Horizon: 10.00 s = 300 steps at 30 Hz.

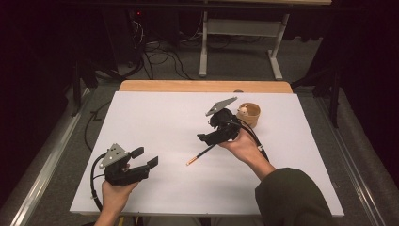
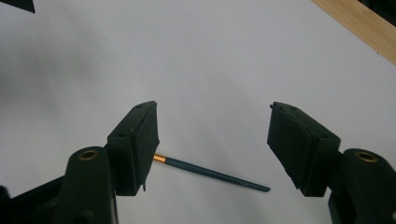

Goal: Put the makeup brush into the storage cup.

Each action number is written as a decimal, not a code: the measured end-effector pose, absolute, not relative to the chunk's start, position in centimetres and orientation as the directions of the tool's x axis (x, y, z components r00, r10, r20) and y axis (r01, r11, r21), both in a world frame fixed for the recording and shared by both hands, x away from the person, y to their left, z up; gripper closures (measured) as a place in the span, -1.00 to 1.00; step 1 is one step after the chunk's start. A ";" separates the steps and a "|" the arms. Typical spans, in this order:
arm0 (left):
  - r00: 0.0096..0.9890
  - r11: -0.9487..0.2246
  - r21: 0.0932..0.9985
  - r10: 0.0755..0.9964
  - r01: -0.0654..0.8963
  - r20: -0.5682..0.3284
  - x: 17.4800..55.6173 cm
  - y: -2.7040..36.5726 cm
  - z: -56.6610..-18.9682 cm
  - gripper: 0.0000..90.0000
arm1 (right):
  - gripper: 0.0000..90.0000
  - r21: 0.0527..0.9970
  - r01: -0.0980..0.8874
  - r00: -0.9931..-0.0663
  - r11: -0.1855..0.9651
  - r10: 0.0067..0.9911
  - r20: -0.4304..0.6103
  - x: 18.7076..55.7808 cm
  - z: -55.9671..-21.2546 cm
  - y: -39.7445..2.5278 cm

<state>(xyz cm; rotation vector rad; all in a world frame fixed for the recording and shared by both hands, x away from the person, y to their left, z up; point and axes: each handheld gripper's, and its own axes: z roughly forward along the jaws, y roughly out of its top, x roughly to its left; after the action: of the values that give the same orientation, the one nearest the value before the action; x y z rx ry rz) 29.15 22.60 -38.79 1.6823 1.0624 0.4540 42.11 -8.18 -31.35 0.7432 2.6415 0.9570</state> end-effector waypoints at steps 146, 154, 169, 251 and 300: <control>0.536 -0.069 0.898 0.821 0.436 -0.197 29.3 22.4 -38.9 -0.31 | 0.22 0.138 0.327 -0.942 0.935 0.333 -0.026 46.8 -39.5 -5.1; 0.537 -0.069 0.898 0.821 0.434 -0.196 29.3 22.4 -38.9 -0.32 | 0.37 0.133 0.338 -0.938 0.932 0.345 -0.028 46.8 -39.5 -5.1; 0.538 -0.074 0.897 0.820 0.436 -0.194 29.3 22.4 -38.9 -0.31 | 0.58 0.114 0.355 -0.933 0.928 0.360 -0.028 46.7 -39.3 -5.3; 0.538 -0.082 0.894 0.821 0.440 -0.189 29.4 22.2 -39.1 -0.31 | 0.92 0.208 0.430 -0.896 0.878 0.444 -0.022 45.6 -37.1 -8.0; 0.540 -0.078 0.894 0.818 0.442 -0.196 29.6 22.1 -39.1 -0.31 | 0.92 0.417 0.460 -0.865 0.784 0.502 0.009 42.9 -34.4 -12.4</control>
<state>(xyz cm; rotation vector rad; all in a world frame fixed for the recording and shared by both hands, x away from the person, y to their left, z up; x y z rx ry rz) 29.56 22.12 -39.09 1.7092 1.0649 0.4397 42.94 -12.43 -34.43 0.7763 2.8696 0.6309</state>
